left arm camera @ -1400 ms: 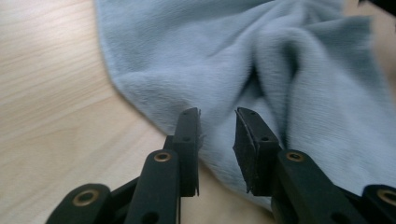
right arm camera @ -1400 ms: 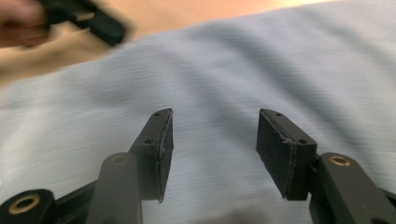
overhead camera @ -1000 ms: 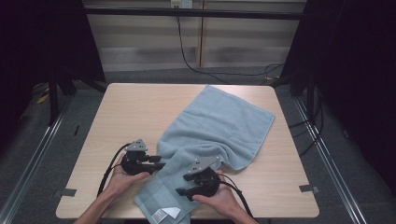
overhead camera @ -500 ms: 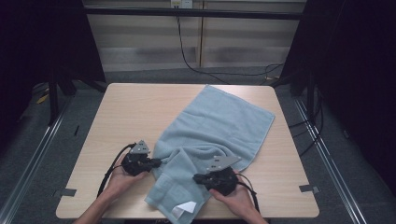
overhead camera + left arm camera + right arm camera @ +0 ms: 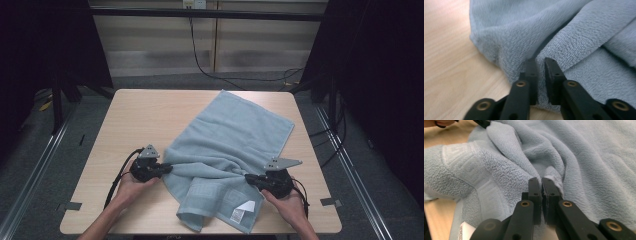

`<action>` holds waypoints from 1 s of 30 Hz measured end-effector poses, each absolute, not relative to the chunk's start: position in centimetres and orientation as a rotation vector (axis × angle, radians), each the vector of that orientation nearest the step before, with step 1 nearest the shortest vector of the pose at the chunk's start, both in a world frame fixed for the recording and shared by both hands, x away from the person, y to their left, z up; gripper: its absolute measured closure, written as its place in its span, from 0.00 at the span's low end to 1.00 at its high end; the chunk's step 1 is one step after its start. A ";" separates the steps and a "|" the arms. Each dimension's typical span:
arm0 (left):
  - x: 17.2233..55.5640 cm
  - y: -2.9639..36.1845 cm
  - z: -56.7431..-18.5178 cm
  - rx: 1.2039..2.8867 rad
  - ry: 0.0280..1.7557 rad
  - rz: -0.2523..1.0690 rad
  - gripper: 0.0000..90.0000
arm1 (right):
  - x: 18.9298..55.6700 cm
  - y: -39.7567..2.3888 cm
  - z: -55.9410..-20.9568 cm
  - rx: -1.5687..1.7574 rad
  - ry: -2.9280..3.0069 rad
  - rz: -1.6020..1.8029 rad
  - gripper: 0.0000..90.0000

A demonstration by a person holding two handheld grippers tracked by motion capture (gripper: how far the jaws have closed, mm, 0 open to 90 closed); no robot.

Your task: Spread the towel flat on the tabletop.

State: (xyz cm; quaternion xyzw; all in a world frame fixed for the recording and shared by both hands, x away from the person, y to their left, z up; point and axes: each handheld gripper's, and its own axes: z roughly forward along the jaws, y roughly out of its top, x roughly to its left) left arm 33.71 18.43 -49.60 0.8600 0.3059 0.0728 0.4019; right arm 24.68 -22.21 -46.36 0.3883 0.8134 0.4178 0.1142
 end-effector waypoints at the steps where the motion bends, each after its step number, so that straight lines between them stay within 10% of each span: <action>1: 33.5 18.5 -49.3 2.174 0.770 0.180 0.85 | 24.7 -22.4 -46.4 1.144 2.388 1.237 0.96; 19: 27.9 15.1 -49.9 2.246 0.574 0.049 0.59 | 23.7 -22.7 -47.0 1.155 2.419 1.220 0.95; 24: 27.4 15.0 -49.6 2.307 0.530 0.161 0.95 | 23.4 -22.6 -47.0 1.149 2.423 1.215 0.95; 30: 27.1 18.2 -48.4 2.192 0.573 0.041 0.96 | 22.0 -22.7 -46.5 1.117 2.434 1.230 0.95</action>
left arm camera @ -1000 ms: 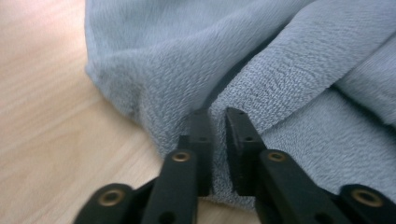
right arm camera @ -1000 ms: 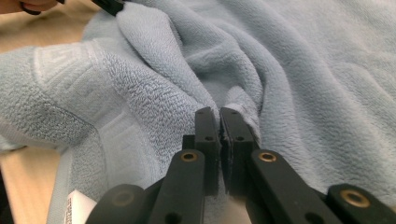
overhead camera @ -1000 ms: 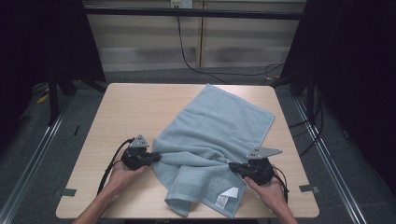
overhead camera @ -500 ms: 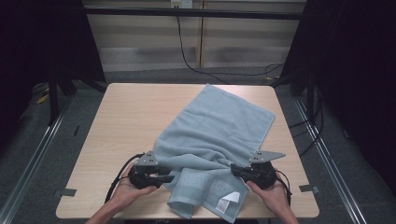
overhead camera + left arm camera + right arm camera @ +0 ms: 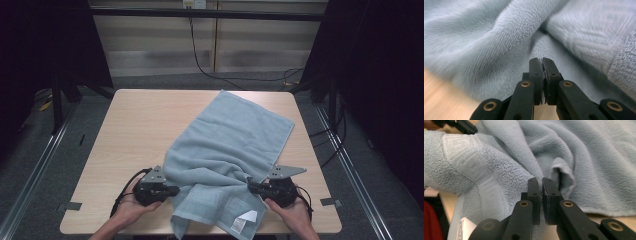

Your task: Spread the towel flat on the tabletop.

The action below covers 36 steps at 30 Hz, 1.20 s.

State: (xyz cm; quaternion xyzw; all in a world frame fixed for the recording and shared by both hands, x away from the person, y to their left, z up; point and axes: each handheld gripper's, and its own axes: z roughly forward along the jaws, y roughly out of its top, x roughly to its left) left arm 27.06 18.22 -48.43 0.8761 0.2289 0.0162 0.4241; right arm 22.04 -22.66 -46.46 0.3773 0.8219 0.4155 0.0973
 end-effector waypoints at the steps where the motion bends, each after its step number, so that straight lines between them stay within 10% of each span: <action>1: 26.8 18.9 -48.0 2.161 0.580 0.032 0.96 | 21.6 -22.7 -46.4 1.111 2.441 1.231 0.95; 13: 23.8 22.4 -47.1 2.085 0.526 -0.082 0.87 | 15.7 -23.7 -45.6 1.093 2.415 1.293 0.86; 25: 32.5 18.2 -48.2 2.127 0.670 0.036 0.72 | 24.2 -22.8 -46.4 1.129 2.350 1.201 0.61; 30: 33.1 17.4 -50.2 2.207 0.681 0.087 0.78 | 24.3 -22.0 -47.5 1.118 2.412 1.117 0.93; 36: 31.3 18.8 -50.3 2.201 0.672 0.086 0.84 | 21.5 -24.5 -46.5 1.160 2.355 1.163 0.94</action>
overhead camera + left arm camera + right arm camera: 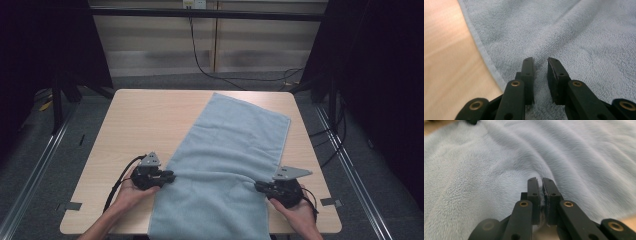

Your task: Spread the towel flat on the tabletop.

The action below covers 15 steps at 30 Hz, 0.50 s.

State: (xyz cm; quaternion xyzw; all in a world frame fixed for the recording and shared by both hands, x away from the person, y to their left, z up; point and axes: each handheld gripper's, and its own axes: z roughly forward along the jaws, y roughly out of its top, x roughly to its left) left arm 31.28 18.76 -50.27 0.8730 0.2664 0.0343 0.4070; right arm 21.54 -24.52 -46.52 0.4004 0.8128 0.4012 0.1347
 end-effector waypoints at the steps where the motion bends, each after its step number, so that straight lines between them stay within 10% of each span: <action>1: 30.8 19.0 -50.3 2.203 0.662 0.077 0.84 | 21.0 -25.1 -46.5 1.168 2.351 1.160 0.94; 15: 24.6 21.4 -49.7 2.195 0.681 -0.101 0.78 | 19.1 -25.8 -46.8 1.194 2.381 1.216 0.70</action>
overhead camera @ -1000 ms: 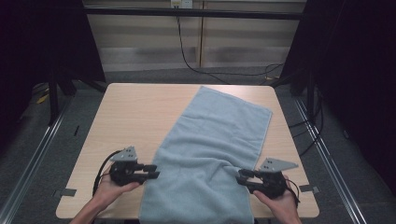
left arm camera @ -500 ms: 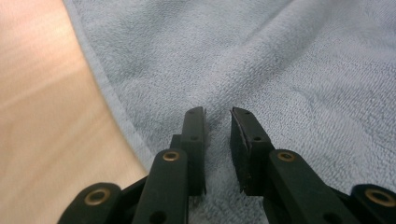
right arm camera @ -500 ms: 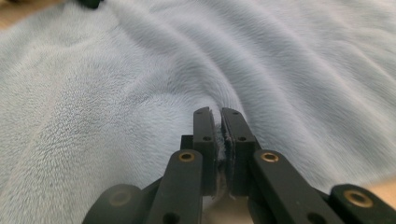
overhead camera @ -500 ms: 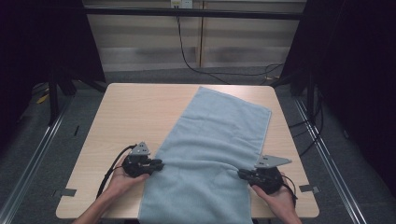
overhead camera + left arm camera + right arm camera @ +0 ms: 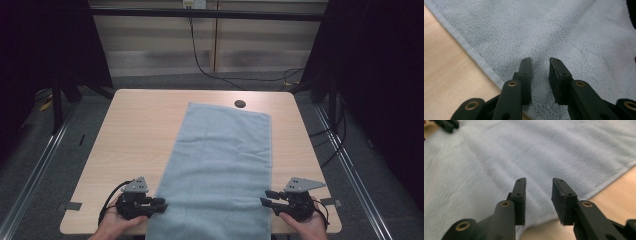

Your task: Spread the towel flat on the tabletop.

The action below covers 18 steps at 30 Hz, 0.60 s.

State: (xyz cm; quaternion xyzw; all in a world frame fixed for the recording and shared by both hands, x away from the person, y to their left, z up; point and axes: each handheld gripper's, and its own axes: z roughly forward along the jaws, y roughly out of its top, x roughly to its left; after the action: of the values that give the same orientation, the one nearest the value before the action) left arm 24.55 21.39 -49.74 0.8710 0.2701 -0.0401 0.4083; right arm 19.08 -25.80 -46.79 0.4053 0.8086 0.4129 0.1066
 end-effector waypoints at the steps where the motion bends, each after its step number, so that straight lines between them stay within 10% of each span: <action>1: 24.8 21.5 -49.6 2.177 0.695 -0.094 0.74 | 19.4 -25.7 -46.7 1.195 2.378 1.225 0.67; 18: 38.9 17.4 -48.4 2.088 0.850 0.139 0.61 | 30.8 -23.1 -47.5 1.289 2.350 1.268 0.55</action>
State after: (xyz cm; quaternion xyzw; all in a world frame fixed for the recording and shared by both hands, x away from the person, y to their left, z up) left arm 38.86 17.42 -48.39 0.8358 0.3403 0.0557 0.4271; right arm 30.81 -23.07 -47.46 0.4330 0.7895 0.4260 0.0883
